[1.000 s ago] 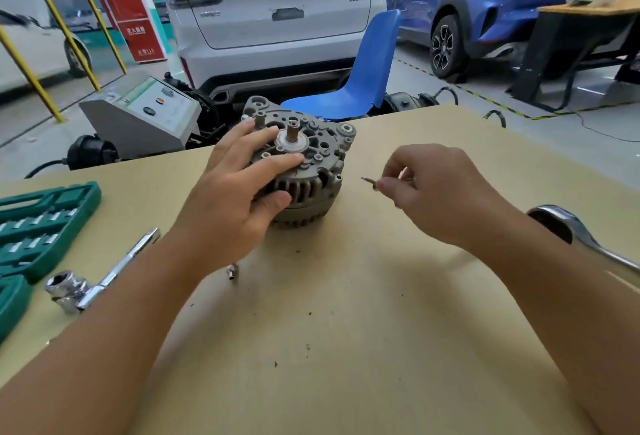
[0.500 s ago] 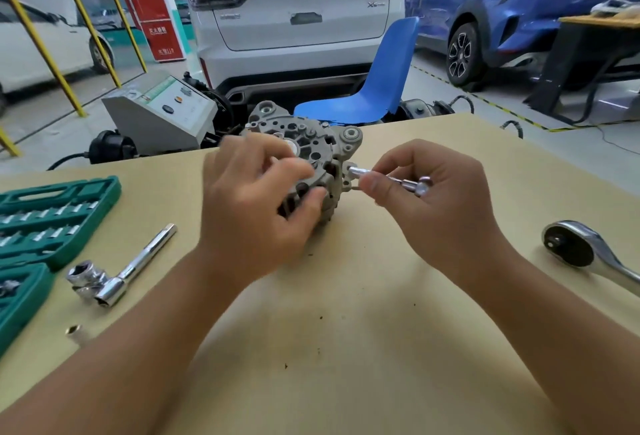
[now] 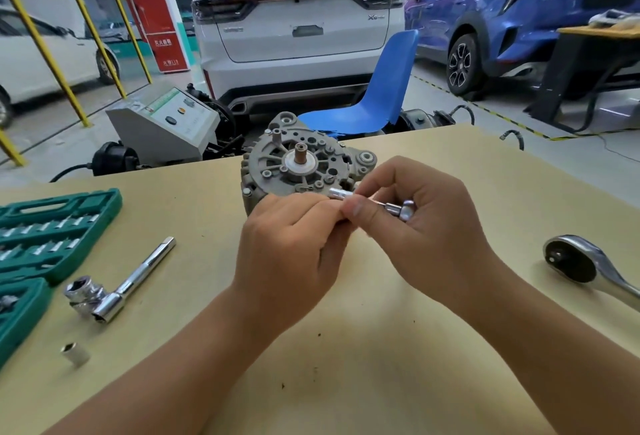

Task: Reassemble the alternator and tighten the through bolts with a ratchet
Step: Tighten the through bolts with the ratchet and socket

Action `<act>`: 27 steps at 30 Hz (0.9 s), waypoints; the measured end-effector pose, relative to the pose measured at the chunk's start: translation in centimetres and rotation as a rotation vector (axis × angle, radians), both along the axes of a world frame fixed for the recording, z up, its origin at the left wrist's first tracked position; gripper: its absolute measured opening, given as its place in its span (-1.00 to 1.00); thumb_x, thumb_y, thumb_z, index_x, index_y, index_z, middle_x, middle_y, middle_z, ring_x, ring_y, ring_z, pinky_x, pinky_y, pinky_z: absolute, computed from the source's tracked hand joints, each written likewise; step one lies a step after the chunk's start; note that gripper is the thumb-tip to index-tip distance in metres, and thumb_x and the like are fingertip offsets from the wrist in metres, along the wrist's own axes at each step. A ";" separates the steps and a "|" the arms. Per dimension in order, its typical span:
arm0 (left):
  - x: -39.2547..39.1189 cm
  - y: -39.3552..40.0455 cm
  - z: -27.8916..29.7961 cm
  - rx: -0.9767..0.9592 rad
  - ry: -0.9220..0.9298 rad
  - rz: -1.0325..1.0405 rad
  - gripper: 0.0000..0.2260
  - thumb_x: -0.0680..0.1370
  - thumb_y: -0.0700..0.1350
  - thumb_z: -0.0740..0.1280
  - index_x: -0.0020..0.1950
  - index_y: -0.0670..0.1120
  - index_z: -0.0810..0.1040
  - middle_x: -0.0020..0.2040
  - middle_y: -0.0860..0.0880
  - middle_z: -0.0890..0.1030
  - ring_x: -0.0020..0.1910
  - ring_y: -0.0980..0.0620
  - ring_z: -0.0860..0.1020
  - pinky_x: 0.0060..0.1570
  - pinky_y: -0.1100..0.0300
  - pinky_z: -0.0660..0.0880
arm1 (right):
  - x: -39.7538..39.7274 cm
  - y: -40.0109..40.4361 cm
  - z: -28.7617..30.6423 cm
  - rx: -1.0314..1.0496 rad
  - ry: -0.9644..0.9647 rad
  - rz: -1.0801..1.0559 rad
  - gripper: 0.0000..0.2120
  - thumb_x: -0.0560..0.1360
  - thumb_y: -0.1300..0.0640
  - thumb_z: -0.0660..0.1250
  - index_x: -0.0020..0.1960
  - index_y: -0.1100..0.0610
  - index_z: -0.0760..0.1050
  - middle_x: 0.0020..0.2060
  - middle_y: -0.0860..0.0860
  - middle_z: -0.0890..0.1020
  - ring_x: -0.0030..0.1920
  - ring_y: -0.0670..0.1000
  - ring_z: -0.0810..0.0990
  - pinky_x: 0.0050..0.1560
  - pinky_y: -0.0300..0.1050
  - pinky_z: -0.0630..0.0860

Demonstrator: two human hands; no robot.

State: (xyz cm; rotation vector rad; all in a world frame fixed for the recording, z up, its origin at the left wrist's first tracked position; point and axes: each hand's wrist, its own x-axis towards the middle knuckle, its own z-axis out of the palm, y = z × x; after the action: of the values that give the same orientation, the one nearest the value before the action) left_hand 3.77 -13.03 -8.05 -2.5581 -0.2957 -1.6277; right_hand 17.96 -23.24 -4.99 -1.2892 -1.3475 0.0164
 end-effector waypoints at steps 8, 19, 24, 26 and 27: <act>-1.5 2.6 1.1 -0.104 -0.148 0.089 -0.70 0.59 -0.28 0.43 0.32 -0.26 0.60 -0.15 -0.10 0.65 -0.25 -0.07 0.58 -0.19 -0.02 0.59 | 6.1 -0.9 2.6 0.067 0.587 -0.266 -0.56 0.62 -0.21 0.24 -0.31 0.04 0.47 -0.52 -0.02 0.32 -0.51 0.01 0.25 -0.46 -0.16 0.23; -1.2 2.3 0.6 -0.062 -0.084 0.072 -0.86 0.61 -0.23 0.44 0.16 -0.20 0.67 -0.13 -0.05 0.70 -0.20 0.05 0.57 -0.09 0.15 0.55 | 7.8 -0.4 1.5 -0.027 0.705 -0.200 -0.77 0.56 -0.09 0.36 -0.28 -0.25 0.54 -0.45 -0.04 0.49 -0.54 -0.06 0.34 -0.50 -0.24 0.34; -1.2 2.6 1.1 0.022 -0.024 0.250 -0.83 0.65 -0.14 0.40 0.23 -0.05 0.63 -0.21 0.03 0.68 -0.32 0.05 0.51 0.00 0.14 0.35 | 7.0 0.0 0.7 -0.099 0.616 -0.083 -0.76 0.69 -0.07 0.17 -0.03 -0.13 0.59 -0.38 0.04 0.55 -0.51 -0.08 0.37 -0.47 -0.21 0.34; -1.0 2.4 1.2 0.075 -0.008 0.331 -0.84 0.67 -0.11 0.35 0.24 -0.02 0.60 -0.24 0.08 0.66 -0.37 0.10 0.36 -0.05 0.12 0.25 | 6.9 0.1 0.5 -0.098 0.599 -0.079 -0.72 0.73 0.01 0.12 0.03 -0.05 0.60 -0.38 0.05 0.56 -0.50 -0.05 0.37 -0.47 -0.19 0.33; -0.9 2.3 1.2 0.097 -0.013 0.346 -0.85 0.67 -0.12 0.34 0.23 -0.02 0.60 -0.26 0.08 0.65 -0.38 0.10 0.32 -0.09 0.10 0.24 | 6.8 0.1 0.5 -0.096 0.585 -0.086 -0.72 0.74 0.03 0.12 0.04 -0.03 0.60 -0.39 0.04 0.57 -0.49 -0.02 0.37 -0.47 -0.18 0.33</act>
State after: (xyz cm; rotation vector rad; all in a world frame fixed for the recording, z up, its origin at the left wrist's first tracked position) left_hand 2.88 -10.73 -6.90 -2.2710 -0.6062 -1.4900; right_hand 24.77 -23.14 -4.52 -1.2893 -0.7961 0.3742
